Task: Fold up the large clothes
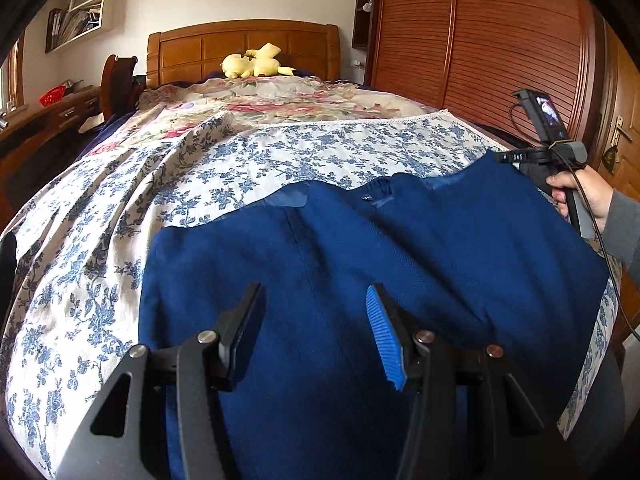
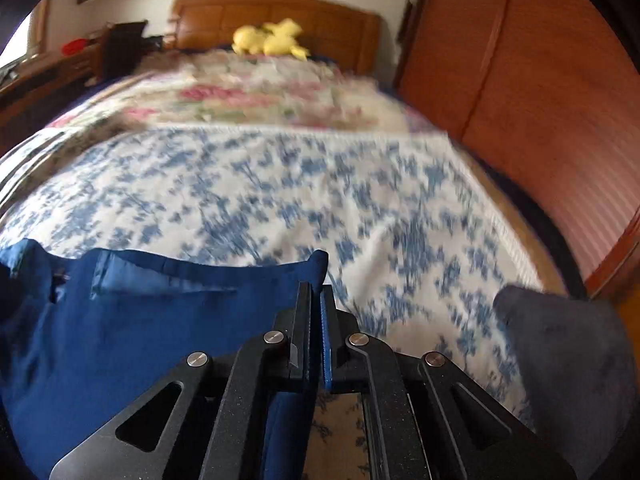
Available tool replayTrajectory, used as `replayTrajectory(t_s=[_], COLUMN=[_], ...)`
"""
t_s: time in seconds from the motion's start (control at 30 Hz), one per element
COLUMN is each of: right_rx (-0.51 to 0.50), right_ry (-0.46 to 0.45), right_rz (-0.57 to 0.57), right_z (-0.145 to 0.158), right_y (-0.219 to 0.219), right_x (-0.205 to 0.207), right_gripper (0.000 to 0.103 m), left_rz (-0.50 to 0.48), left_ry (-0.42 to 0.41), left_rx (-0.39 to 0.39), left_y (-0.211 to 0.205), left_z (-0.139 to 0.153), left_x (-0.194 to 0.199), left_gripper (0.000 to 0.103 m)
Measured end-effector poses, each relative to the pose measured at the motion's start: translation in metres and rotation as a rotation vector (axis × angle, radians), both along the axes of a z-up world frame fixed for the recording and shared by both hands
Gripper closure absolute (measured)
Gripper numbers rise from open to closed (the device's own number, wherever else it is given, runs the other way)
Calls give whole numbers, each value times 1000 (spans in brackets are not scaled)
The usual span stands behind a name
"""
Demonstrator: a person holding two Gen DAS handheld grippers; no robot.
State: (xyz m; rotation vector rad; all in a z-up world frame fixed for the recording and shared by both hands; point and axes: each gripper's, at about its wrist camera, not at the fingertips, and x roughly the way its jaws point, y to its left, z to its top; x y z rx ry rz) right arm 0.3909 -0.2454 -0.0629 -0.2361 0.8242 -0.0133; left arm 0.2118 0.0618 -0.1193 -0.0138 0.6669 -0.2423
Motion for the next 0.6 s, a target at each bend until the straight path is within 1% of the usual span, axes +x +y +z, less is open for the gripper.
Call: replayTrajectory(t_s=[0.07, 0.1, 0.2, 0.27, 0.4, 0.53, 0.6], right_rx=[-2, -9, -35, -20, 14, 57, 75], right_ry=[44, 45, 18, 3, -14, 8, 31], right_rz=[2, 0, 7, 31, 107, 217, 284], right_z=[-8, -9, -4, 3, 16, 18, 14], right_y=[1, 3, 11, 17, 39, 69, 83], right_x=[3, 1, -7, -11, -25, -48, -66], right_gripper=[101, 101, 90, 69, 65, 65, 65], left_rz=[-1, -1, -2, -4, -2, -4, -4], left_ry=[-1, -2, -5, -4, -5, -7, -7], left_rx=[1, 1, -1, -1, 2, 9, 9], left_y=[0, 0, 1, 1, 1, -1, -1], left_z=[0, 1, 1, 1, 2, 2, 3], left_x=[-1, -1, -2, -2, -3, -3, -3], left_gripper=[52, 52, 52, 52, 52, 52, 52])
